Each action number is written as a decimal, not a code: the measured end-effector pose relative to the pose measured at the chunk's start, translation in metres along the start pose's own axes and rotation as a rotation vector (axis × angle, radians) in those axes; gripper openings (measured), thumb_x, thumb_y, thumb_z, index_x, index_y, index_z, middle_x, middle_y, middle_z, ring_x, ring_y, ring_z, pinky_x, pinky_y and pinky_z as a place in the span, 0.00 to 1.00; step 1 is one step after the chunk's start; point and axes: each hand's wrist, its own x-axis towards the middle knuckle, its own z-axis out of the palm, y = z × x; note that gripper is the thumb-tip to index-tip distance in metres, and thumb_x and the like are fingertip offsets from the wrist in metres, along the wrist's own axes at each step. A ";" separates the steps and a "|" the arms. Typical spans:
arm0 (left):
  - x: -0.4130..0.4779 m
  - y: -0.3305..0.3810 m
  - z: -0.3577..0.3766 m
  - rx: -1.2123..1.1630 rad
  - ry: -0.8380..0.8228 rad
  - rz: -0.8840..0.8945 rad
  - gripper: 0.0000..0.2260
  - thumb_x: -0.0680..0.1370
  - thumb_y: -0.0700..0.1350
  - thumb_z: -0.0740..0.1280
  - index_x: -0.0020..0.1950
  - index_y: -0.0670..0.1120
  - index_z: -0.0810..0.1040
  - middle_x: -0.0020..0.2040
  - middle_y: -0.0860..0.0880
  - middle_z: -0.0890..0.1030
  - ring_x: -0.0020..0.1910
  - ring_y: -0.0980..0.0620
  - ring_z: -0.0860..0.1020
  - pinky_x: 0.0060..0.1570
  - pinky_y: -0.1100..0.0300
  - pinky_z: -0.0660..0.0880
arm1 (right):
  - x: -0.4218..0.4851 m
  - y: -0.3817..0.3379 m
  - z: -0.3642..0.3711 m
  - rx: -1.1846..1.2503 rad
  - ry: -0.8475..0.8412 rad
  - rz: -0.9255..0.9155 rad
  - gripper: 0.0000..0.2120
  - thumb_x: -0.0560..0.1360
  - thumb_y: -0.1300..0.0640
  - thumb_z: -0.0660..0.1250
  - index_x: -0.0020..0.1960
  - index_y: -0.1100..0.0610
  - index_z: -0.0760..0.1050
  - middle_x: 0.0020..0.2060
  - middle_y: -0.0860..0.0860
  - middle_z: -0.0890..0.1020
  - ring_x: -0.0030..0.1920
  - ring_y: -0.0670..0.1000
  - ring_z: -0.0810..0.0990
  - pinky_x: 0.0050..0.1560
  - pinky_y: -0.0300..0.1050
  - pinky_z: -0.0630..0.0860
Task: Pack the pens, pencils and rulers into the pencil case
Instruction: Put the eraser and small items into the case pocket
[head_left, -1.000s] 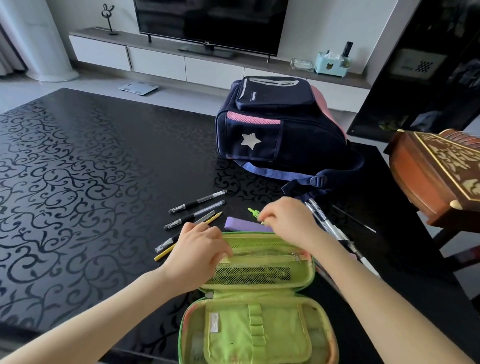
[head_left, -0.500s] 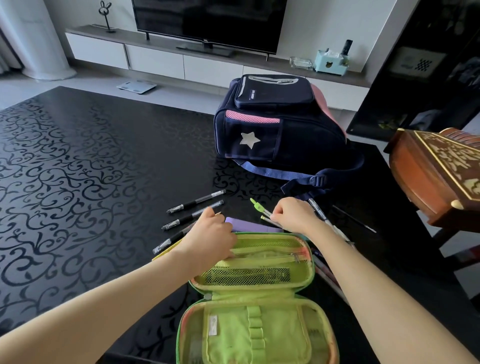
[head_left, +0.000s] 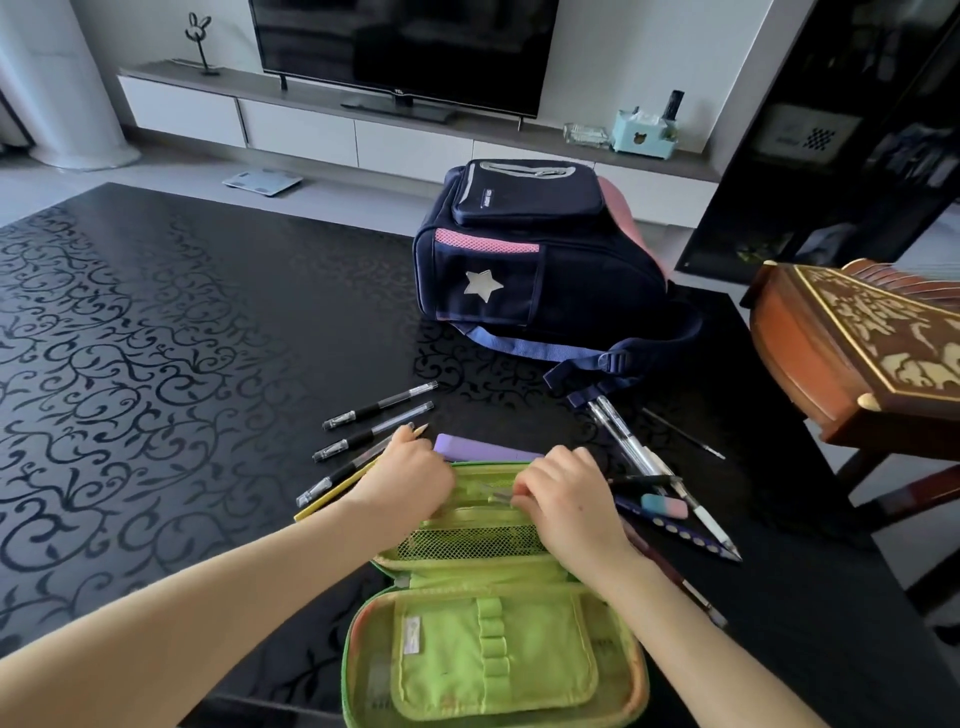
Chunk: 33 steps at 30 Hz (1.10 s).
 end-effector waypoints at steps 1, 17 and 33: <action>0.000 -0.004 -0.002 -0.047 -0.015 -0.020 0.06 0.74 0.39 0.62 0.40 0.49 0.74 0.42 0.49 0.77 0.49 0.47 0.73 0.50 0.56 0.60 | 0.002 -0.002 -0.001 -0.024 -0.039 -0.008 0.10 0.62 0.57 0.78 0.33 0.54 0.76 0.29 0.46 0.79 0.34 0.51 0.74 0.40 0.40 0.60; 0.000 -0.011 -0.018 -0.155 -0.024 0.013 0.08 0.71 0.35 0.62 0.40 0.48 0.73 0.38 0.48 0.79 0.41 0.46 0.75 0.34 0.64 0.62 | 0.002 -0.006 0.001 0.010 -0.109 0.058 0.07 0.64 0.58 0.77 0.32 0.53 0.79 0.29 0.46 0.81 0.35 0.51 0.75 0.37 0.43 0.65; -0.011 -0.019 -0.014 -0.438 0.279 0.026 0.04 0.72 0.43 0.67 0.36 0.49 0.77 0.34 0.55 0.73 0.39 0.49 0.76 0.42 0.60 0.62 | -0.012 0.093 -0.035 -0.262 0.108 0.684 0.13 0.76 0.55 0.59 0.52 0.57 0.80 0.45 0.54 0.84 0.46 0.59 0.79 0.44 0.50 0.72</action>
